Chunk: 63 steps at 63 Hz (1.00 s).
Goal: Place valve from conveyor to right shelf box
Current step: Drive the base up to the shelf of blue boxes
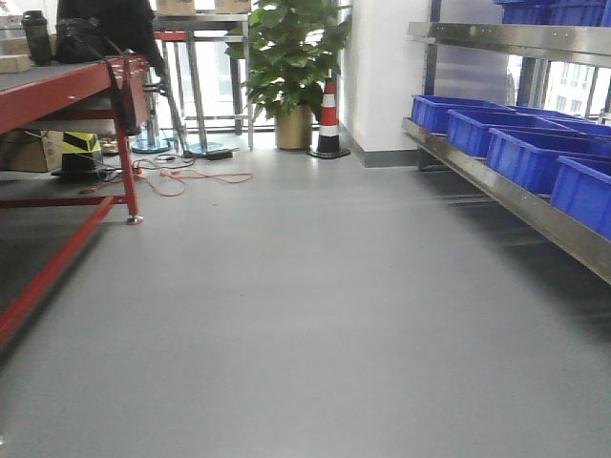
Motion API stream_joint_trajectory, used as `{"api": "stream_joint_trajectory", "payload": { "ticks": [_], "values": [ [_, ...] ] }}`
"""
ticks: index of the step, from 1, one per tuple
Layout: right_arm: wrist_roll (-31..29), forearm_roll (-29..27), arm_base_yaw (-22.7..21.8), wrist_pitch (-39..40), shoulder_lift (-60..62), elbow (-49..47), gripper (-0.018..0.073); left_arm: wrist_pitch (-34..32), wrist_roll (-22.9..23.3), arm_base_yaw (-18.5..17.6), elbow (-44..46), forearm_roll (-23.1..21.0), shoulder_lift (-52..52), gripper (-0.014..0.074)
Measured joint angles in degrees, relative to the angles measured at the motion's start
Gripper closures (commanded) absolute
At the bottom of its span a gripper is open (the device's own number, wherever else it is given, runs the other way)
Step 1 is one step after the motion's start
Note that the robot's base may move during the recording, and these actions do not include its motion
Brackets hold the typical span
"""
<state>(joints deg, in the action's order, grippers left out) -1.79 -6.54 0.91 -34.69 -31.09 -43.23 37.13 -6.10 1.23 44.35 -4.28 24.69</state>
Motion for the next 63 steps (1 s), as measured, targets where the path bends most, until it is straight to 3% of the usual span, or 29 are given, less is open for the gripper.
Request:
{"api": "stream_joint_trajectory", "payload": {
  "ticks": [63],
  "values": [
    [0.0, -0.22, 0.0, 0.0, 0.0, 0.0, 0.0721, 0.0, 0.0, 0.0, 0.0, 0.12, 0.0, 0.0708]
  ]
}}
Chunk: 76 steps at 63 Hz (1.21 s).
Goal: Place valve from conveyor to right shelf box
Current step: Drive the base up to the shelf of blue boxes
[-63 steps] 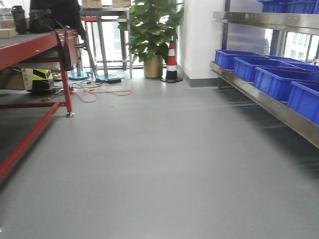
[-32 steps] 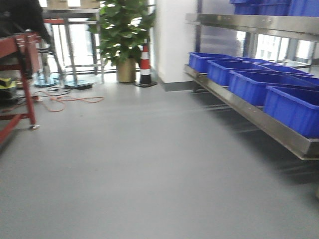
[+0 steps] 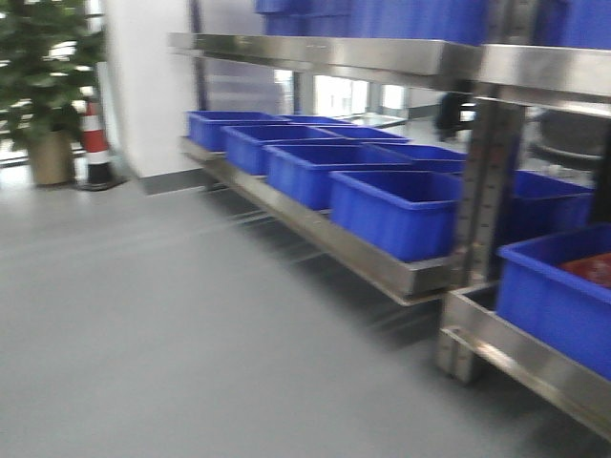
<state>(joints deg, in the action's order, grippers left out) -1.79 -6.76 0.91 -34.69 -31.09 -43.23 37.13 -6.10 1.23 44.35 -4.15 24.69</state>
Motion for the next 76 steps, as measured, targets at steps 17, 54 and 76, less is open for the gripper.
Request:
{"api": "stream_joint_trajectory", "payload": {
  "ticks": [17, 54, 76],
  "values": [
    [0.0, 0.0, 0.0, 0.0, 0.0, 0.0, 0.0721, 0.0, 0.0, 0.0, 0.0, 0.0, 0.0, 0.0708],
    [0.0, 0.0, 0.0, 0.0, 0.0, 0.0, 0.0721, 0.0, 0.0, 0.0, 0.0, 0.0, 0.0, 0.0708],
    [0.0, 0.0, 0.0, 0.0, 0.0, 0.0, 0.0721, 0.0, 0.0, 0.0, 0.0, -0.11, 0.0, 0.0708]
  ]
}}
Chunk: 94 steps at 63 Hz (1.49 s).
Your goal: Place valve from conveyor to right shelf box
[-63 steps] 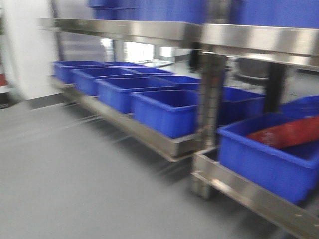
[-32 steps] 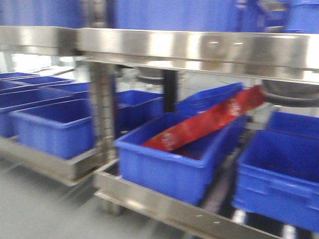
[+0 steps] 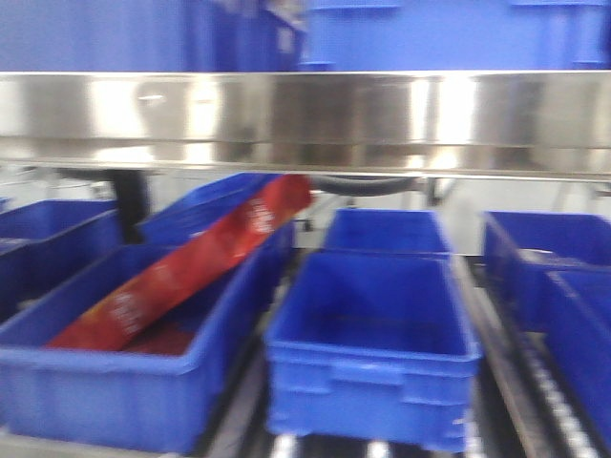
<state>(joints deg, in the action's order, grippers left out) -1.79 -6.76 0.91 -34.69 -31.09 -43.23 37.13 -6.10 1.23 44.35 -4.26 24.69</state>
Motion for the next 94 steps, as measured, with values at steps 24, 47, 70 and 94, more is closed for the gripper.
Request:
{"api": "stream_joint_trajectory", "payload": {
  "ticks": [24, 47, 70, 94],
  "values": [
    [0.0, 0.11, 0.0, 0.0, 0.0, 0.0, 0.0721, 0.0, 0.0, 0.0, 0.0, 0.0, 0.0, 0.0708],
    [0.0, 0.11, 0.0, 0.0, 0.0, 0.0, 0.0721, 0.0, 0.0, 0.0, 0.0, 0.0, 0.0, 0.0708],
    [-0.1, 0.11, 0.0, 0.0, 0.0, 0.0, 0.0721, 0.0, 0.0, 0.0, 0.0, 0.0, 0.0, 0.0708],
    [0.0, 0.11, 0.0, 0.0, 0.0, 0.0, 0.0721, 0.0, 0.0, 0.0, 0.0, 0.0, 0.0, 0.0708]
  ]
}}
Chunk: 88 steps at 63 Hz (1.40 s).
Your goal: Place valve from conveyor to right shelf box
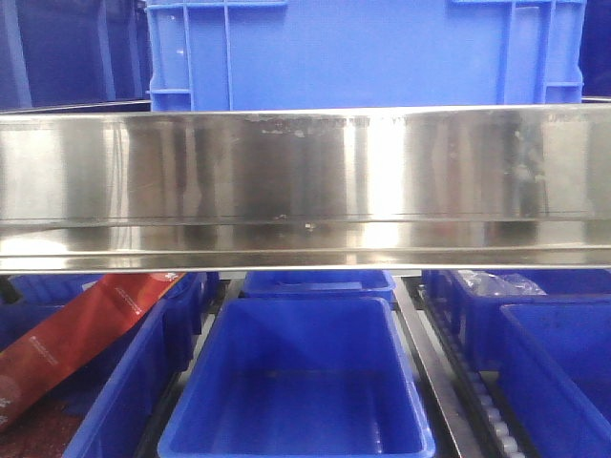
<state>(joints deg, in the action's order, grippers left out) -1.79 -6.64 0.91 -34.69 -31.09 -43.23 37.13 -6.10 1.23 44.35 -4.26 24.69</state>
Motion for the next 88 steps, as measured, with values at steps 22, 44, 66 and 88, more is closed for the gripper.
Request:
{"api": "stream_joint_trajectory", "payload": {
  "ticks": [22, 44, 66, 88],
  "values": [
    [0.0, 0.0, 0.0, 0.0, 0.0, 0.0, 0.0721, 0.0, 0.0, 0.0, 0.0, 0.0, 0.0, 0.0708],
    [0.0, 0.0, 0.0, 0.0, 0.0, 0.0, 0.0721, -0.11, 0.0, 0.0, 0.0, 0.0, 0.0, 0.0708],
    [-1.08, 0.0, 0.0, 0.09, -3.13, -7.23, 0.0721, 0.62, -4.45, 0.0, 7.07, -1.8, 6.43, 0.0708],
    [-2.66, -0.32, 1.12, 0.34, -18.44, -24.54, 0.0721, 1.48, -13.54, -4.34, 28.24, -12.87, 27.18, 0.0708]
  ]
}}
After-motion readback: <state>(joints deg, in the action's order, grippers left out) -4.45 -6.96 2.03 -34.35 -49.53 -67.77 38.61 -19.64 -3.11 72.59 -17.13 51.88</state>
